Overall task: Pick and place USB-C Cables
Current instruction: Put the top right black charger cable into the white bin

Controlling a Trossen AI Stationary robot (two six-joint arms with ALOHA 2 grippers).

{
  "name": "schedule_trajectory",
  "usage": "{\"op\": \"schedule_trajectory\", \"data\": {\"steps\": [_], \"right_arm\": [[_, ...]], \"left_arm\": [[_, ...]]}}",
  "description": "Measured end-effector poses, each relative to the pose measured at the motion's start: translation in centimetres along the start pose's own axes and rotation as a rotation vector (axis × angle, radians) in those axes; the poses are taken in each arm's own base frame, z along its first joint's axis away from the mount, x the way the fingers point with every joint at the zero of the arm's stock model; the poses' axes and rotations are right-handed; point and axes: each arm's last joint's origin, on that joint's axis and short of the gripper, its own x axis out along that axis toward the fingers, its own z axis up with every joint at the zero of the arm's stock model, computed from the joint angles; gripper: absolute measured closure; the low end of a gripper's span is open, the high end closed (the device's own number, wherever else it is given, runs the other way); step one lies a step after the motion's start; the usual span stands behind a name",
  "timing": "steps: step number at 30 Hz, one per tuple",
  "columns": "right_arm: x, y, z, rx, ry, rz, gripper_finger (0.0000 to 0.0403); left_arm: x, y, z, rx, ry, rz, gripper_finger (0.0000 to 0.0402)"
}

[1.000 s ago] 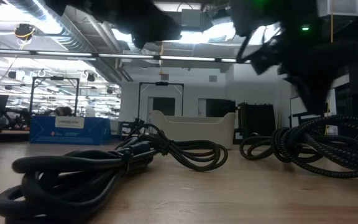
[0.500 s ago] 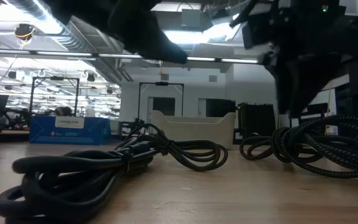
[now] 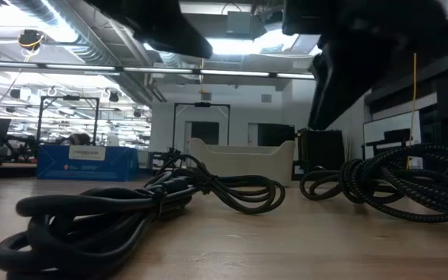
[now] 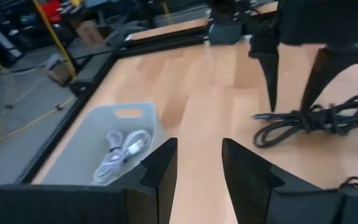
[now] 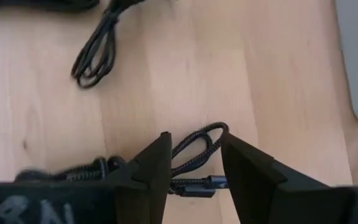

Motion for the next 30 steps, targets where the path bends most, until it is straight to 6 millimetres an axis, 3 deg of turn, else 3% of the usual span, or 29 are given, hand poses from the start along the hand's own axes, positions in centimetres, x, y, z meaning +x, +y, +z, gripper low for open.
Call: {"op": "schedule_trajectory", "data": {"steps": [4, 13, 30], "right_arm": [[0.5, -0.4, -0.1, 0.032, -0.001, -0.005, 0.0259], [3.9, -2.9, -2.6, 0.141, 0.084, -0.019, 0.0259], [3.1, -3.2, -0.7, 0.192, 0.05, 0.004, 0.0259]], "left_arm": [[0.0, 0.0, -0.3, 0.013, 0.023, 0.01, 0.0282], [0.0, 0.0, -0.3, 0.015, 0.027, 0.011, 0.0282], [0.0, 0.0, -0.3, 0.014, 0.027, 0.011, 0.0282]]}}
